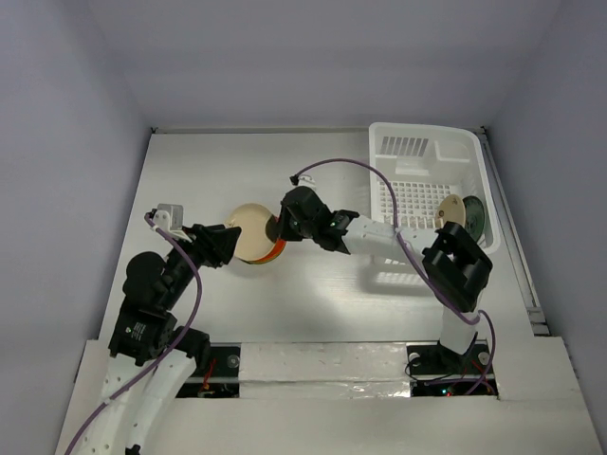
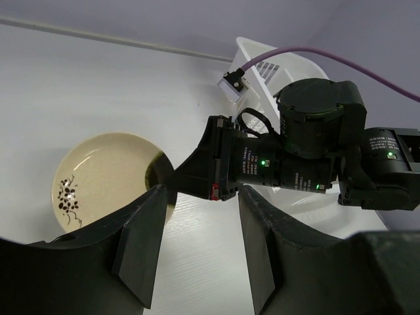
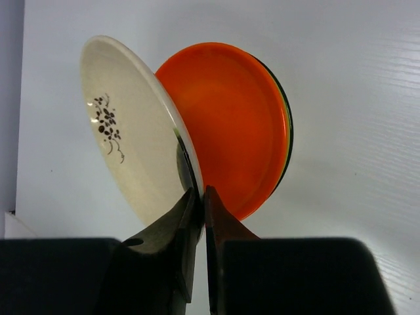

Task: Unload the plates from the dish rack

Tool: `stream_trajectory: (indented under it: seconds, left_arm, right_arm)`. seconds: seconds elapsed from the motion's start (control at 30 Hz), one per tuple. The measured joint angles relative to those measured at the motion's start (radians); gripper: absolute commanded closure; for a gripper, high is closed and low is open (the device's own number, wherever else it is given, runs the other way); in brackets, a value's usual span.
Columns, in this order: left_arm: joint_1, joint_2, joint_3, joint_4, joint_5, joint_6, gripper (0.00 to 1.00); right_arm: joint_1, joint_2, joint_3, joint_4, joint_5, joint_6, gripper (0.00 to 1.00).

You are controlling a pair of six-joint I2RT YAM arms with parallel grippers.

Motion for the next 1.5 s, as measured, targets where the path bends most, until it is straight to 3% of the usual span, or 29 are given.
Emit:
stream_trajectory:
  seconds: [0.1,0.13,0.3,0.5,0.63,0.7,0.73,0.77,0.97,1.1,1.13,1.17,1.2,1.27,1.33,1.37,1.5]
  left_arm:
    - [0.000,-0.006,0.000,0.000,0.000,0.000,0.55]
    - [0.000,-0.009,0.000,0.000,0.000,0.000,0.55]
    - [0.000,-0.012,0.000,0.000,0.001,0.000,0.56]
    - [0.000,-0.012,0.000,0.000,0.000,0.000,0.55]
    - [0.006,-0.012,0.000,0.000,0.000,0.000,0.55]
    - [0.006,-0.012,0.000,0.000,0.000,0.000,0.55]
    - [0.007,-0.012,0.000,0.000,0.000,0.000,0.55]
    - [0.006,-0.012,0.000,0.000,0.000,0.000,0.56]
    - [0.006,-0.020,0.000,0.000,0.000,0.000,0.55]
    - [0.006,-0.043,0.000,0.000,0.000,0.000,0.55]
    - [0.007,-0.048,0.000,0.000,0.000,0.000,0.55]
    - [0.006,-0.052,0.000,0.000,0.000,0.000,0.55]
    - [0.006,-0.056,0.000,0.000,0.000,0.000,0.55]
    - [0.006,-0.060,0.000,0.000,0.000,0.000,0.55]
    - [0.003,-0.063,0.000,0.000,0.000,0.000,0.55]
    - [0.000,-0.064,0.000,0.000,0.000,0.000,0.55]
    - [-0.015,-0.073,0.000,0.000,-0.001,0.000,0.55]
  right_arm:
    - [0.000,0.000,-0.003,-0.003,0.017,0.010,0.76]
    - [0.000,0.000,-0.003,-0.003,0.026,0.013,0.60]
    - [0.000,-0.001,-0.014,-0.005,0.058,0.017,0.35]
    - [0.000,-0.053,-0.031,-0.039,0.094,-0.005,0.30]
    - [0.000,-0.193,-0.080,-0.056,0.145,-0.023,0.29]
    - [0.000,-0.274,-0.092,-0.076,0.183,-0.041,0.58]
    - [0.000,-0.319,-0.094,-0.087,0.208,-0.050,0.84]
    - [0.000,-0.354,-0.096,-0.095,0.232,-0.054,1.00]
    - [-0.037,-0.649,-0.196,-0.226,0.447,-0.075,1.00]
    - [-0.230,-0.808,-0.257,-0.380,0.558,-0.088,1.00]
    - [-0.290,-0.834,-0.269,-0.425,0.591,-0.093,0.99]
    - [-0.344,-0.852,-0.275,-0.473,0.620,-0.097,0.89]
    - [-0.382,-0.859,-0.275,-0.517,0.646,-0.097,0.78]
    - [-0.449,-0.854,-0.274,-0.602,0.680,-0.101,0.45]
    - [-0.502,-0.820,-0.268,-0.678,0.686,-0.119,0.39]
    - [-0.529,-0.796,-0.260,-0.706,0.681,-0.128,0.30]
    - [-0.646,-0.686,-0.226,-0.772,0.631,-0.189,0.31]
